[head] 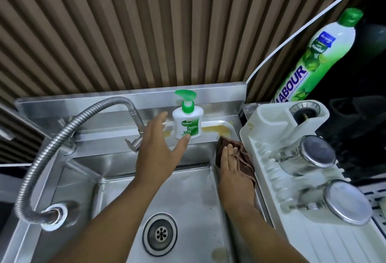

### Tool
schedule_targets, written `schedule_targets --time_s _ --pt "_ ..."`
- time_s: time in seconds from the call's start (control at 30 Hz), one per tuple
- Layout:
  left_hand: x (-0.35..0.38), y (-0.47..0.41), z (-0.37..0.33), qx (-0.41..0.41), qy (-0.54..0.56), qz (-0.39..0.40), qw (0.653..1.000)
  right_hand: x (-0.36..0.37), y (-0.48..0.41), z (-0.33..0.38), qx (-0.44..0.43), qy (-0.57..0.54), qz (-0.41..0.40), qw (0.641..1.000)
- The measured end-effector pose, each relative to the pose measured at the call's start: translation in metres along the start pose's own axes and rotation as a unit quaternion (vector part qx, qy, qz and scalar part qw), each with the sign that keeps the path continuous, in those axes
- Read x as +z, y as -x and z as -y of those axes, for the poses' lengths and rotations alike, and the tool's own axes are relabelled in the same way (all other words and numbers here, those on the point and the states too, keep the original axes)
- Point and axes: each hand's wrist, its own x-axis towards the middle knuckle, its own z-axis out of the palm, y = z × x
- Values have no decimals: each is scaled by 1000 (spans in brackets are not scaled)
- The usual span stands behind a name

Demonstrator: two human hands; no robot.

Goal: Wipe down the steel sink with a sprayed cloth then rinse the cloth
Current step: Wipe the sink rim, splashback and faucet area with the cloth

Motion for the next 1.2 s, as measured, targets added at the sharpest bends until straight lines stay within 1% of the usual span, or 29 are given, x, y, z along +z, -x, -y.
schedule_targets --time_s 0.1,0.17,0.23,0.3,0.43,0.5,0.53,0.57,0.6,0.63,0.67,0.7,0.73,0.77,0.8,0.83,0.87,0.9,0.97,1.03,1.07,1.1,1.13,1.2 --pt "21 -32 -7 -19 10 48 999 7 31 -5 2 -18 -23 1000" --pt "31 -51 -9 -22 -3 80 997 8 46 -7 -4 -22 -47 999" --pt "38 -64 -8 -32 -15 101 994 6 50 -8 -11 -20 -76 997" --pt "35 -68 -6 -35 -5 117 992 3 50 -6 -6 -15 -89 996" --pt "0 -52 -3 -43 16 141 989 -3 35 3 49 -24 -90 994" --pt "-23 -38 4 -64 17 145 987 -6 18 2 57 -29 -102 993" --pt "-36 -32 11 -76 19 149 986 -7 10 5 51 -29 -125 990" --pt "-48 -27 17 -86 26 153 984 -10 2 9 51 -55 -152 986" --pt "-58 -22 23 -95 36 155 983 -13 -5 14 57 -109 -159 980" --pt "-68 -18 29 -101 45 158 981 -16 -13 21 76 -168 -167 969" --pt "-78 -14 34 -105 50 161 980 -15 -23 25 103 -238 -189 947" --pt "-86 -11 39 -107 55 162 979 -17 -32 31 138 -319 -204 915" --pt "-93 -8 43 -109 60 161 979 -21 -43 39 165 -404 -216 874" --pt "-98 -5 47 -112 65 156 979 -29 -52 49 187 -462 -231 836" --pt "-102 -3 50 -117 67 149 980 -39 -60 61 197 -496 -255 806" --pt "-105 0 52 -120 71 142 980 -49 -67 74 197 -511 -274 791" --pt "-107 2 52 -121 75 138 980 -59 -75 90 186 -508 -291 789" --pt "-108 3 53 -120 79 136 980 -70 -82 107 149 -501 -300 798" --pt "-109 4 53 -124 83 132 980 -82 -99 142 37 -438 -295 849" --pt "-108 3 54 -125 83 128 980 -76 -117 163 -103 -316 -253 909" --pt "-108 2 55 -123 79 125 981 -68 -125 169 -171 -223 -237 930" --pt "-107 1 56 -121 75 125 982 -59 -132 172 -221 -138 -232 937" --pt "-107 1 55 -121 74 126 982 -54 -135 170 -241 -97 -227 939" --pt "-107 -1 55 -125 81 124 981 -53 -136 151 -241 -93 -233 938"
